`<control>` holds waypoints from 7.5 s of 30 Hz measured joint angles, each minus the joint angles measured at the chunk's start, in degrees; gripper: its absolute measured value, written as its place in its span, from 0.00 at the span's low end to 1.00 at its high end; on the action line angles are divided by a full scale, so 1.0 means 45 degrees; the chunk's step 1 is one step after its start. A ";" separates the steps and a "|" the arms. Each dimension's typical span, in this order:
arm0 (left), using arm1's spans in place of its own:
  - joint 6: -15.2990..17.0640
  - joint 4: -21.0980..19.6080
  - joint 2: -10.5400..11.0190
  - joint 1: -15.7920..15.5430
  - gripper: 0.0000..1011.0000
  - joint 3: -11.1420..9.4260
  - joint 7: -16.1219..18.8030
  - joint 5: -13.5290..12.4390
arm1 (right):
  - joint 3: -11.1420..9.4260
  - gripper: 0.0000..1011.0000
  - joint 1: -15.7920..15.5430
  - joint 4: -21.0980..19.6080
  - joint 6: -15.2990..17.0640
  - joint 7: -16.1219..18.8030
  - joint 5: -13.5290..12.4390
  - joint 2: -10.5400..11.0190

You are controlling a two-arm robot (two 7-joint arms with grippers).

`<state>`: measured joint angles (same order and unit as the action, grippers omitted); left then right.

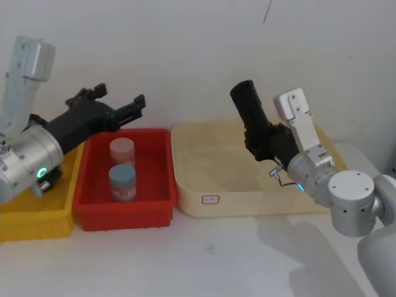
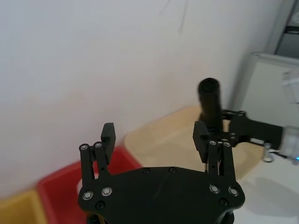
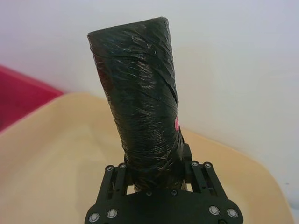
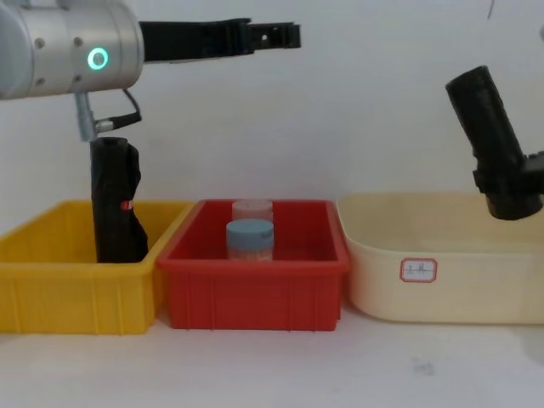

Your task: Pick up the garbage bag with the one hand and transfer it to the other hand.

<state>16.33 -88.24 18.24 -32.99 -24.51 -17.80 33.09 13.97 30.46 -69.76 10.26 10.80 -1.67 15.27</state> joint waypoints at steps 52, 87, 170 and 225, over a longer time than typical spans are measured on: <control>0.0046 -0.0807 0.0356 0.1639 0.99 0.0566 0.2841 -0.1352 | 0.0644 0.99 -0.0245 -0.1622 0.2763 0.3242 -0.0649 0.0918; 0.0045 -0.0813 0.0359 0.1665 0.99 0.0573 0.2884 -0.1375 | 0.2247 0.99 0.0627 -0.3642 0.5531 0.3819 -0.0903 0.0190; 0.0045 -0.0813 0.0360 0.1664 0.99 0.0572 0.2882 -0.1374 | 0.3611 0.88 0.3384 0.2977 0.5541 0.2949 -0.1132 -0.3532; 0.0045 -0.0814 0.0360 0.1664 0.99 0.0573 0.2882 -0.1375 | -0.1342 0.64 0.1406 -0.1684 0.5392 -0.0185 -0.1618 -0.1914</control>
<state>16.53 -91.90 19.86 -25.50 -21.94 -4.83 26.90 7.93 36.79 -77.34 34.52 9.97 -8.95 6.66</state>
